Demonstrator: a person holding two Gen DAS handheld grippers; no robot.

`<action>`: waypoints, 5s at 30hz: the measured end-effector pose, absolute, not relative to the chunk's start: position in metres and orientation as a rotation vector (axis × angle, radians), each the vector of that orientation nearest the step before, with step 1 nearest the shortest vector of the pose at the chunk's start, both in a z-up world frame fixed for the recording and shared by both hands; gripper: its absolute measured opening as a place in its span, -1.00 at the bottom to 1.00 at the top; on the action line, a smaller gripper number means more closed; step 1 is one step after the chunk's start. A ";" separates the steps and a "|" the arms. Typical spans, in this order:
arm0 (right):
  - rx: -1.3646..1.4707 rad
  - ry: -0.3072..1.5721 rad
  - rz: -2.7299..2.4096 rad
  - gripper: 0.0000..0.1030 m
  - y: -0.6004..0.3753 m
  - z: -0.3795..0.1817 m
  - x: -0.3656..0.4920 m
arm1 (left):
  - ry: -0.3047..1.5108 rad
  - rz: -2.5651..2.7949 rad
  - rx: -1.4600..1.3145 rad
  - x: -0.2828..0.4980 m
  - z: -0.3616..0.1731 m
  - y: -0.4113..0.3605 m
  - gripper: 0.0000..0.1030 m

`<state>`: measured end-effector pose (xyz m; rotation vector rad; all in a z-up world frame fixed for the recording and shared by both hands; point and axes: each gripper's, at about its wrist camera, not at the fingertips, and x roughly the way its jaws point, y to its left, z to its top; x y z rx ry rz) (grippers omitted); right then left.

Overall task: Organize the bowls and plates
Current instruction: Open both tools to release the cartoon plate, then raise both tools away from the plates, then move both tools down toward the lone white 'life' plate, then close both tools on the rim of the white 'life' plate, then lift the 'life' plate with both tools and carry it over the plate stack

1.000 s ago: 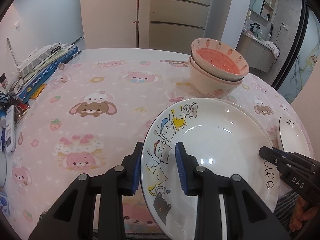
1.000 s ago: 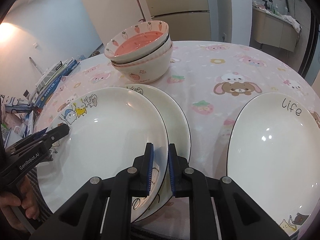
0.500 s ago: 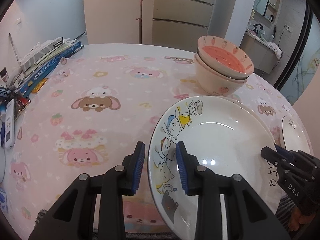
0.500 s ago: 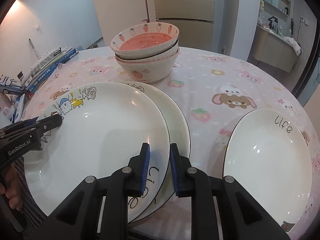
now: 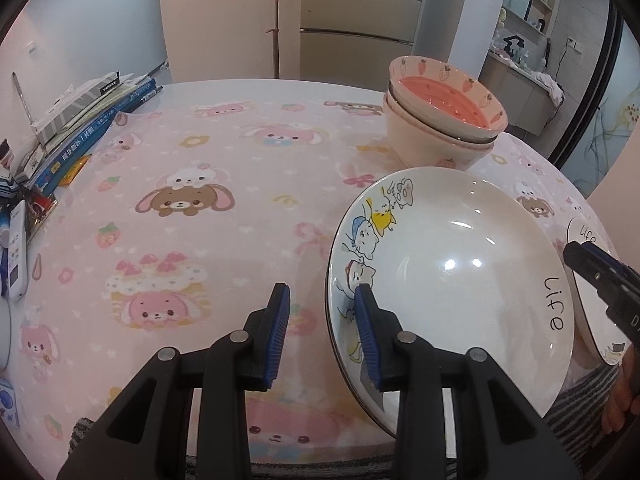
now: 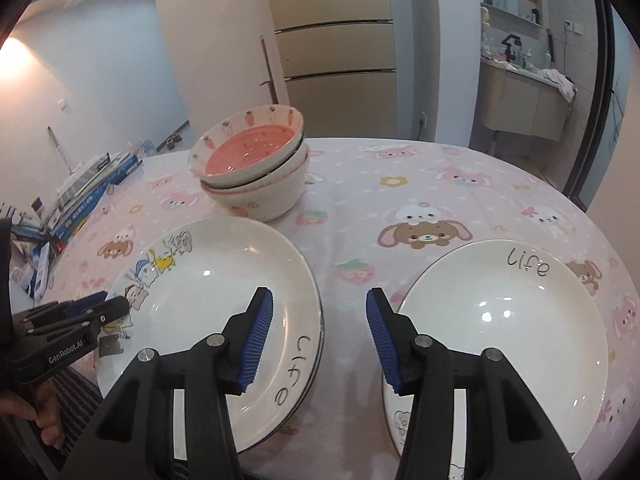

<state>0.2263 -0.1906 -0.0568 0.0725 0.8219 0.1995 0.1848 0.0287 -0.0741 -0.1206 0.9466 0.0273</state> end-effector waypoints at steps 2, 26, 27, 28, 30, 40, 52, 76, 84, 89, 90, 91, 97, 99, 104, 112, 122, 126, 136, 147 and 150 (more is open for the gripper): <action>0.081 0.818 0.190 -0.01 -0.195 -0.056 0.226 | 0.945 0.030 -0.116 0.185 -0.074 0.028 -0.37; 0.084 0.607 0.101 0.56 -0.208 -0.025 0.207 | 0.431 -0.064 -0.012 0.143 -0.010 -0.002 0.95; 0.087 0.585 0.105 0.70 -0.209 -0.023 0.205 | 0.413 -0.076 -0.008 0.140 -0.008 -0.004 0.97; 0.085 0.571 0.115 0.72 -0.209 -0.021 0.204 | 0.393 -0.084 0.000 0.138 -0.006 -0.006 0.97; 0.065 0.545 0.136 0.72 -0.206 -0.018 0.202 | 0.364 -0.087 0.032 0.133 -0.004 -0.012 0.98; -0.034 0.357 0.145 0.73 -0.193 0.004 0.174 | 0.247 -0.091 0.093 0.112 0.003 -0.031 0.99; -0.009 0.211 0.102 0.94 -0.212 0.044 0.136 | 0.134 -0.112 0.049 0.086 0.024 -0.036 0.99; 0.039 0.186 -0.113 1.00 -0.338 0.089 0.079 | -0.078 -0.323 0.061 0.054 0.091 -0.133 0.99; 0.081 0.314 -0.122 1.00 -0.369 0.058 0.096 | 0.143 -0.344 0.058 0.099 0.061 -0.166 0.99; 0.104 0.422 -0.112 1.00 -0.388 0.028 0.110 | 0.340 -0.367 0.074 0.123 0.031 -0.183 0.99; 0.118 0.454 -0.104 1.00 -0.392 0.022 0.114 | 0.384 -0.367 0.083 0.128 0.025 -0.186 0.99; 0.135 0.490 -0.091 1.00 -0.397 0.015 0.120 | 0.452 -0.349 0.101 0.134 0.018 -0.192 0.99; 0.342 0.715 0.040 1.00 -0.422 -0.026 0.148 | 0.593 -0.348 0.129 0.144 0.002 -0.204 0.99; 0.413 0.759 0.063 0.93 -0.432 -0.040 0.155 | 0.656 -0.357 0.107 0.155 -0.005 -0.206 0.99; 0.541 0.856 0.102 0.65 -0.447 -0.075 0.166 | 0.777 -0.358 0.125 0.176 -0.025 -0.214 0.86; 0.564 0.940 0.127 0.34 -0.445 -0.100 0.176 | 0.925 -0.355 0.009 0.219 -0.042 -0.198 0.26; 0.631 0.954 0.165 -0.07 -0.449 -0.114 0.179 | 1.071 -0.401 -0.105 0.240 -0.068 -0.187 -0.55; 0.628 0.971 0.165 -0.56 -0.450 -0.117 0.180 | 1.074 -0.400 -0.111 0.239 -0.072 -0.188 -0.79; 0.595 0.980 0.142 -0.72 -0.445 -0.118 0.179 | 1.049 -0.395 -0.152 0.237 -0.074 -0.184 -0.85; 0.556 0.967 0.106 -0.72 -0.444 -0.101 0.174 | 1.098 -0.402 -0.201 0.232 -0.069 -0.182 -0.85; 0.548 0.956 0.109 -0.72 -0.442 -0.094 0.174 | 1.067 -0.403 -0.182 0.228 -0.059 -0.180 -0.85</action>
